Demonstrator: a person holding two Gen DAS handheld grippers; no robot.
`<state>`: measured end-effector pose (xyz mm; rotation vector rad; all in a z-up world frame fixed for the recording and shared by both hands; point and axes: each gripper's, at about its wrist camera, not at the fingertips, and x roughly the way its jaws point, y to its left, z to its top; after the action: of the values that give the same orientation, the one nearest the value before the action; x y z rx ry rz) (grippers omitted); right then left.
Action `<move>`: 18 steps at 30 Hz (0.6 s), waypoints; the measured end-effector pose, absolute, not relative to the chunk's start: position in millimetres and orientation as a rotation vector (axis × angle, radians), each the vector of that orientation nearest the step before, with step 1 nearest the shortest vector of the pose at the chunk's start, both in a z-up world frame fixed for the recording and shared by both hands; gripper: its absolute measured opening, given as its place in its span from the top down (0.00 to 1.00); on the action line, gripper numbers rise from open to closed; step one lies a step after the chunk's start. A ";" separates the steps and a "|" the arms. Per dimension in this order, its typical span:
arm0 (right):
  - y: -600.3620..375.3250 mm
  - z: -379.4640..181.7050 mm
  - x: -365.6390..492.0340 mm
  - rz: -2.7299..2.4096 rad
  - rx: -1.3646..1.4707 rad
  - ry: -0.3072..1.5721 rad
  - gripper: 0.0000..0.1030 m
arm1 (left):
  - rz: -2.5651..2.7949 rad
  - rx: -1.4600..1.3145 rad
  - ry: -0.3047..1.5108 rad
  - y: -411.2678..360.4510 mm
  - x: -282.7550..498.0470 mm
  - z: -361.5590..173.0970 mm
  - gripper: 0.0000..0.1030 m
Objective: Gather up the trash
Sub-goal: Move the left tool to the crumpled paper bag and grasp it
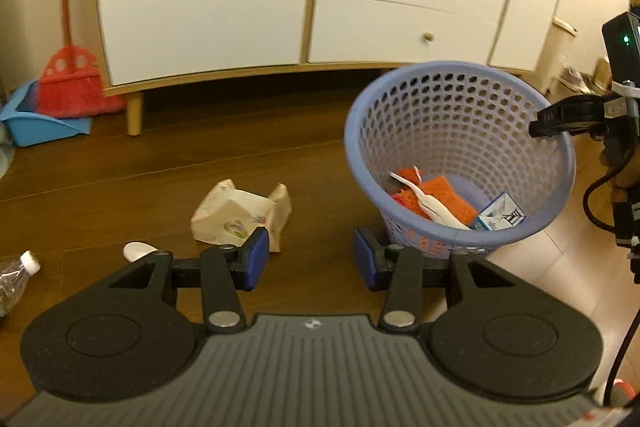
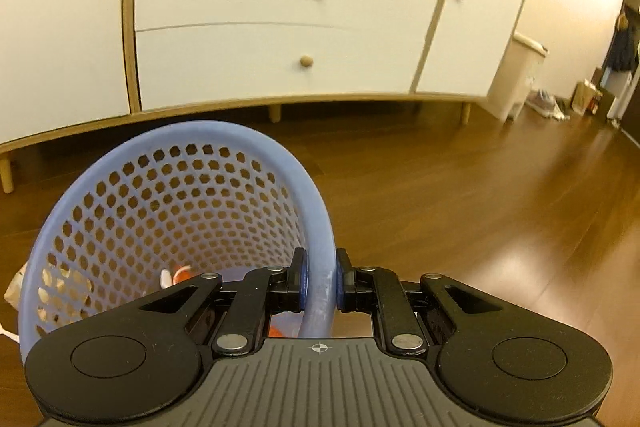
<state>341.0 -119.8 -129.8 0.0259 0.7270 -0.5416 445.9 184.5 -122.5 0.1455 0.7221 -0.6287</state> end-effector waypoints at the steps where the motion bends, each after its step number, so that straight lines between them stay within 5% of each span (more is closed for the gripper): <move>1: -119.9 -128.9 342.9 -0.525 0.017 0.727 0.90 | -0.595 0.158 0.734 183.6 445.2 -121.5 0.60; 10: -125.2 -132.2 356.0 -0.483 -0.037 0.743 0.90 | -0.407 0.236 0.842 173.6 439.9 -92.7 0.59; 18: -115.9 -136.9 365.2 -0.500 0.021 0.705 0.90 | -0.513 0.279 0.833 160.4 475.4 -154.3 0.58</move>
<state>365.2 -115.9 -136.9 0.0209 0.7054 -0.4997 475.4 160.4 -154.3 0.2787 0.8328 -0.5134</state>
